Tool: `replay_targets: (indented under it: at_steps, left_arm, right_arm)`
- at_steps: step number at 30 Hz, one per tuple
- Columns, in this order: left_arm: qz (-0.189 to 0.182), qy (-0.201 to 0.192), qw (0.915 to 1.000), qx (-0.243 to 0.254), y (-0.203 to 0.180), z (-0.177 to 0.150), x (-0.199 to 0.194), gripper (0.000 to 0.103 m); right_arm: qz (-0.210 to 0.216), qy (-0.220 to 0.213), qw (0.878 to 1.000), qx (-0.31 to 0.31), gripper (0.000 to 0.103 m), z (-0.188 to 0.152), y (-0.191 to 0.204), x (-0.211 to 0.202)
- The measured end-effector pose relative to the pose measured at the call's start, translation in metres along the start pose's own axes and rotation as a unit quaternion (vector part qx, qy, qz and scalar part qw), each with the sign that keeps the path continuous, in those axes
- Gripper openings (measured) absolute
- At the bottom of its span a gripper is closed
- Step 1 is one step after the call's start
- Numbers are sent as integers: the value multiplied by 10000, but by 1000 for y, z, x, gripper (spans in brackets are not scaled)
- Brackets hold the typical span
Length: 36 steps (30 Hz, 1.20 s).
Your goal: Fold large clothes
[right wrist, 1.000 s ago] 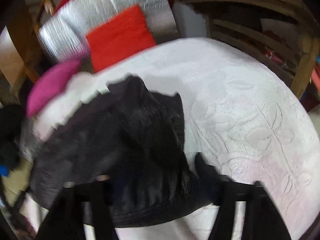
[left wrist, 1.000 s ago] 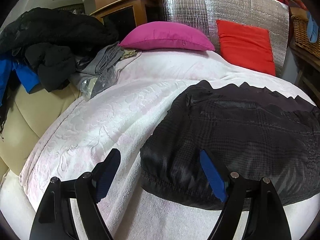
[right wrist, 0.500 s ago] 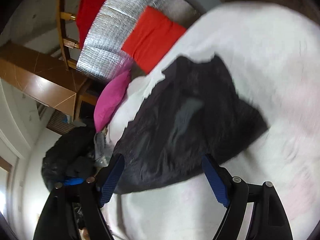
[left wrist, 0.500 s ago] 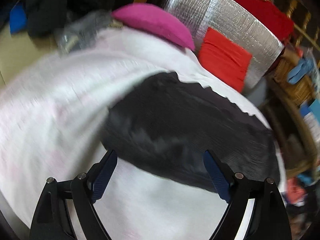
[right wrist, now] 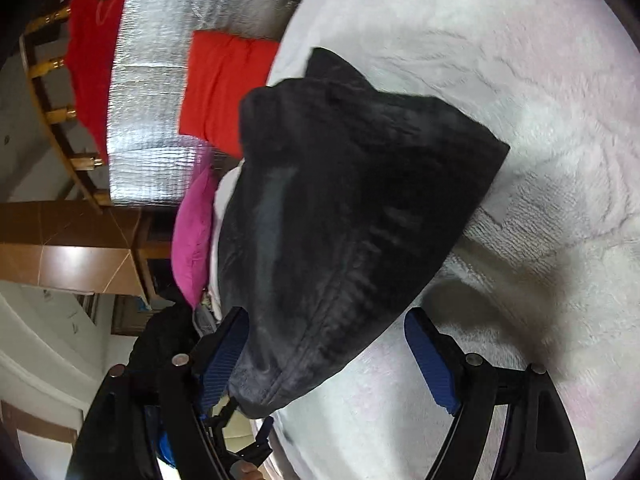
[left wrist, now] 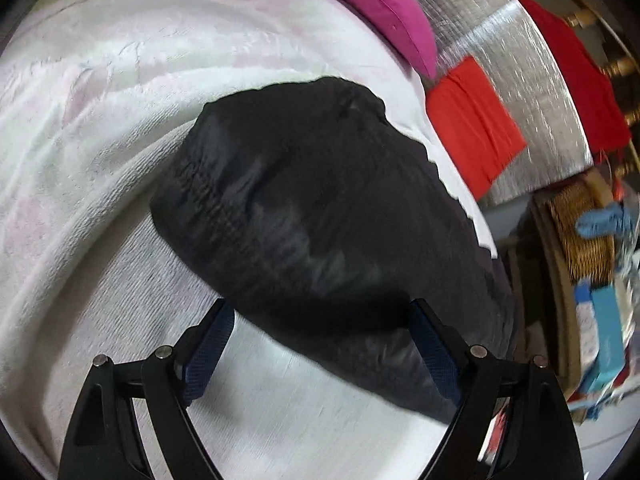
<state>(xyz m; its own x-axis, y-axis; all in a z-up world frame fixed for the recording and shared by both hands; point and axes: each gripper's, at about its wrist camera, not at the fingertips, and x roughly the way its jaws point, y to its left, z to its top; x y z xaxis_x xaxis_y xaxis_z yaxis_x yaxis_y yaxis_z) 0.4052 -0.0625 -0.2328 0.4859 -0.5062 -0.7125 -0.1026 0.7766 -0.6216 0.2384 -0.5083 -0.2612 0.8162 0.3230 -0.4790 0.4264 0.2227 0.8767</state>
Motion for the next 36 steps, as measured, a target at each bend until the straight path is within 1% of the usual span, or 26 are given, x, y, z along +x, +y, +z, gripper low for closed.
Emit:
replay_targets:
  at_steps: [2, 3, 5, 7, 9, 13, 15, 17, 18, 19, 20, 21, 22, 23, 24, 26, 29, 33, 36]
  left_arm:
    - [-34, -28, 9999, -159, 2, 4, 7, 88]
    - [-59, -23, 9997, -242, 3, 5, 10, 88]
    - [-122, -39, 9991, -401, 5, 7, 16, 88]
    - [-188, -105, 9984, -521, 7, 9, 20, 88]
    - [-247, -173, 9979, -569, 7, 10, 24, 88]
    - [-233, -269, 9979, -533, 3, 10, 32, 87]
    - [-220, -327, 9977, -547, 5, 13, 32, 77]
    - [-193, -328, 9977, -553, 3, 14, 36, 64]
    - [-179, -355, 9978, -535, 1, 15, 37, 61]
    - [-152, -384, 9980, -482, -1, 15, 37, 54]
    - [-107, -411, 9984, -376, -5, 15, 36, 47]
    - [-73, -434, 9987, -273, -8, 14, 35, 44]
    - [-49, -471, 9988, -158, -11, 13, 32, 38]
    - [-16, -512, 9987, -40, -14, 12, 27, 33]
    - [44, -546, 9985, 72, -18, 11, 24, 32]
    - [161, -616, 9977, 248, -24, 7, 16, 27]
    - [240, -639, 9968, 418, -26, -3, 1, 25]
    - [295, -525, 9966, 560, -19, -22, -21, 25]
    - [327, -529, 9955, 716, -7, -45, -41, 25]
  right_arm:
    - [20, -46, 10000, 24, 83, 2, 0, 6]
    - [46, -88, 9999, -39, 83, 4, 3, 8]
    - [85, -166, 9997, -179, 87, 7, 10, 14]
    - [42, -262, 9992, -310, 87, 8, 17, 22]
    - [29, -364, 9984, -435, 87, 10, 24, 28]
    - [57, -501, 9973, -538, 87, 14, 32, 38]
    - [19, -648, 9963, -556, 87, 19, 32, 43]
    - [-25, -860, 9932, -784, 86, 20, 38, 48]
    - [-142, -958, 9909, -931, 82, 18, 42, 50]
    - [-319, -1021, 9886, -1063, 79, 15, 46, 52]
    - [-461, -1053, 9866, -1159, 73, 13, 49, 53]
    - [-494, -1067, 9859, -1190, 68, 12, 49, 52]
    - [-472, -1060, 9861, -1189, 59, 12, 49, 51]
    - [-456, -1060, 9860, -1203, 53, 13, 49, 48]
    - [-448, -1066, 9853, -1256, 48, 12, 52, 46]
    - [-495, -1108, 9811, -1508, 43, 6, 61, 39]
    - [-580, -1163, 9740, -1857, 42, -6, 70, 26]
    - [-661, -1037, 9726, -1972, 41, -21, 67, 5]
    - [-654, -947, 9707, -2108, 41, -43, 55, -17]
